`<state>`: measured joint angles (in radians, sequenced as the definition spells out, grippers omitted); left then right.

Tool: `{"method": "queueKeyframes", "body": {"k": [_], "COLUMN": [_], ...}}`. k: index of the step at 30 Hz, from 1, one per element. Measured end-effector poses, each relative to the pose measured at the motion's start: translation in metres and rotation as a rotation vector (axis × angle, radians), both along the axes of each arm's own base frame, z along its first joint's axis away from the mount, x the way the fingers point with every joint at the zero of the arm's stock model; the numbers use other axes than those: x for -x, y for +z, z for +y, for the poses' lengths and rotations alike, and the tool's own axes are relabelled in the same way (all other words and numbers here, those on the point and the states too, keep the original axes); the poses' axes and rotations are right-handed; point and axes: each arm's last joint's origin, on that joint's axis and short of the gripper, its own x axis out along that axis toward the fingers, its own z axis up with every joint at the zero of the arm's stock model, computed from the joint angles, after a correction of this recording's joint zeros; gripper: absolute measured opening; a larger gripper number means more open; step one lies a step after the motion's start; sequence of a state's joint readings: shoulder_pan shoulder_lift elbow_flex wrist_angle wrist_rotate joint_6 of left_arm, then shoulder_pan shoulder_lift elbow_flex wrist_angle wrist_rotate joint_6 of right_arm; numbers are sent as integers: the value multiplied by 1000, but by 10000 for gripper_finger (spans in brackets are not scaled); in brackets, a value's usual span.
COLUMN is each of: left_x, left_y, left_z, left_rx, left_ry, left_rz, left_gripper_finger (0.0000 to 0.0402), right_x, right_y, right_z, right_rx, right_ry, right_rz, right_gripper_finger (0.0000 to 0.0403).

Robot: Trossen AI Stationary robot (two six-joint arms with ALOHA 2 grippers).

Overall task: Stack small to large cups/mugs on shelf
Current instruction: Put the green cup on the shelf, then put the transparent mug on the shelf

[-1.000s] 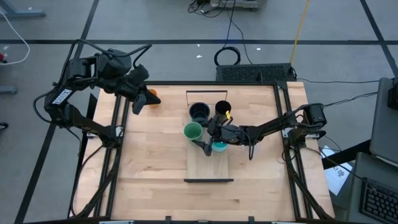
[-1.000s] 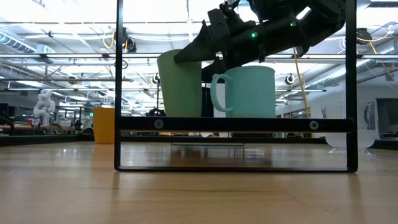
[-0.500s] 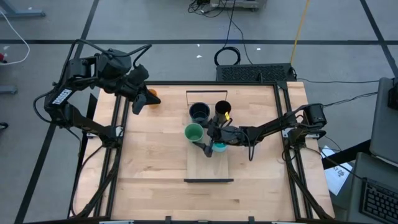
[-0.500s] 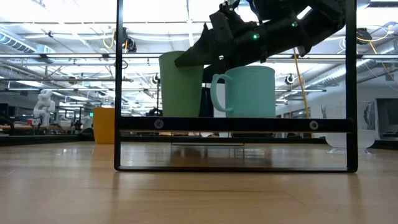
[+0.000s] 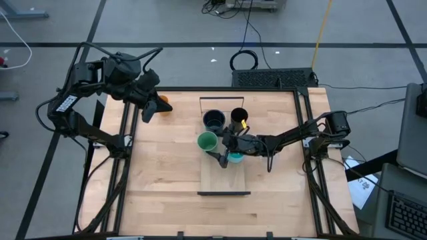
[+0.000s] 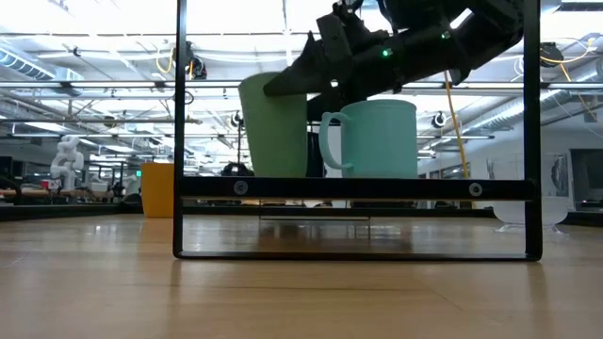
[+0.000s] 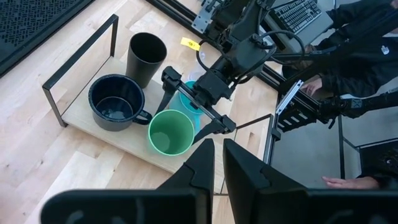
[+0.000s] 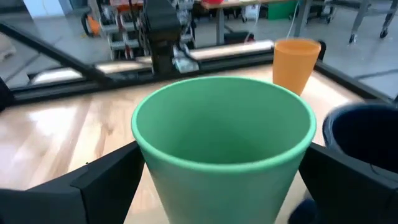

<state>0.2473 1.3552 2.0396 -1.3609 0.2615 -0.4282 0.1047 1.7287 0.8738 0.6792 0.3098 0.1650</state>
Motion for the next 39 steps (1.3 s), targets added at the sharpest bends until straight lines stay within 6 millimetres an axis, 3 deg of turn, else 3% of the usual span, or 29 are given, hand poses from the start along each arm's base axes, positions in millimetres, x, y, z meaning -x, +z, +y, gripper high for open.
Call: {"method": "queueKeyframes", "body": {"k": [16,39], "left_x": [0,0], "left_y": [0,0], "left_z": [0,0], "left_rx": [0,-4], "left_ry": [-2,-9], "left_rz": [0,5], "left_gripper_finger": [33,33], "right_x": [4,19], "right_y": [-11,13], "right_z": [1,1], "right_rx": [-25,-63], "right_ry": [18,56], "right_rz": [118,150], "right_gripper_finger": [400,400]}}
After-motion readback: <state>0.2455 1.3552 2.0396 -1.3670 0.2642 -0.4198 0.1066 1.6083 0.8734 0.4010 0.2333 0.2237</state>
